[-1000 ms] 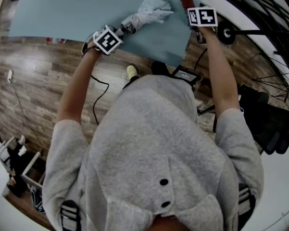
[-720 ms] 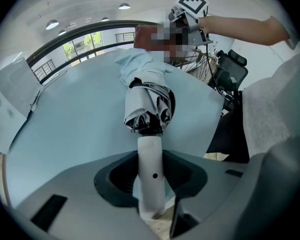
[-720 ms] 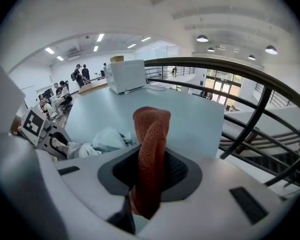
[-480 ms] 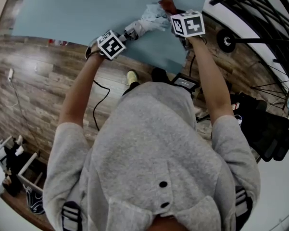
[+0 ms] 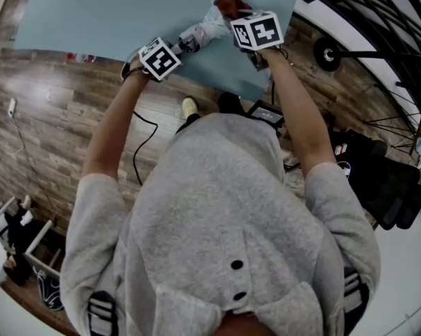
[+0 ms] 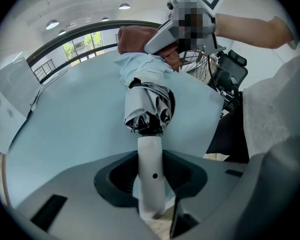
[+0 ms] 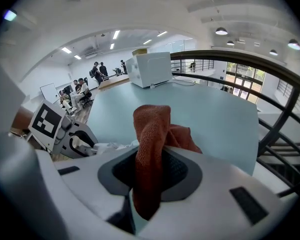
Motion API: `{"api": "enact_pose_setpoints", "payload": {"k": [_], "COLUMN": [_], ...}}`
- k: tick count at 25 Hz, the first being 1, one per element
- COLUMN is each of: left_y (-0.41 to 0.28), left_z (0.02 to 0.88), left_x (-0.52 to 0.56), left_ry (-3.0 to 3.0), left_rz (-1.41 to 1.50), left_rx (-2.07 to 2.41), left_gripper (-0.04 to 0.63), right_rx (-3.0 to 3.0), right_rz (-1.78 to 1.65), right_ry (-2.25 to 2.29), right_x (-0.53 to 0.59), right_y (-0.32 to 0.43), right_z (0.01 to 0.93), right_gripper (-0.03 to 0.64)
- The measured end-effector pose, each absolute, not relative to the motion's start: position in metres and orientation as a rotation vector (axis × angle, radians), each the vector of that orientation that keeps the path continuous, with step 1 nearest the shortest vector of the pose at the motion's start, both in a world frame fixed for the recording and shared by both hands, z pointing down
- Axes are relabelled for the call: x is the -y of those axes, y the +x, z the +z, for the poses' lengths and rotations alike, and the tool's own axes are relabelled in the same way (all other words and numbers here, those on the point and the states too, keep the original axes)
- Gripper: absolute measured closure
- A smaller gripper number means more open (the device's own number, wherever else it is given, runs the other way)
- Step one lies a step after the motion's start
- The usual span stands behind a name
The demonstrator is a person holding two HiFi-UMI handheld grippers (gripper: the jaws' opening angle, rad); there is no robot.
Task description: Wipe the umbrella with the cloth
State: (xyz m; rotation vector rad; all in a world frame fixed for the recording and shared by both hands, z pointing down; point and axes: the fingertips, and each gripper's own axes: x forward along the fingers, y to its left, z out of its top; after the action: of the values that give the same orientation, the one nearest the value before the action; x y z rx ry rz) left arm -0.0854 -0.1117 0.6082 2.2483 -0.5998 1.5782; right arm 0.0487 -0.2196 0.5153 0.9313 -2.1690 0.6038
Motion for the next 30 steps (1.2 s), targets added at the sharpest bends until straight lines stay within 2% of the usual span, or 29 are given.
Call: {"api": "enact_pose_setpoints", "payload": {"k": [25,30], "left_y": [-0.084,-0.084], "left_z": [0.609,0.609], "left_x": [0.112,0.113], "left_ry": [2.247,2.25], "left_rz": [1.563,1.552], "left_rx": [0.598,0.597], "left_gripper": [0.439,0.439], "right_rx": [2.208,2.228], "right_rz": [0.601,0.709], "right_ry": [0.692,0.633], "right_x": [0.18,0.173], "right_y": [-0.034,-0.053], "right_z": [0.53,0.531], "right_gripper": [0.518,0.517]}}
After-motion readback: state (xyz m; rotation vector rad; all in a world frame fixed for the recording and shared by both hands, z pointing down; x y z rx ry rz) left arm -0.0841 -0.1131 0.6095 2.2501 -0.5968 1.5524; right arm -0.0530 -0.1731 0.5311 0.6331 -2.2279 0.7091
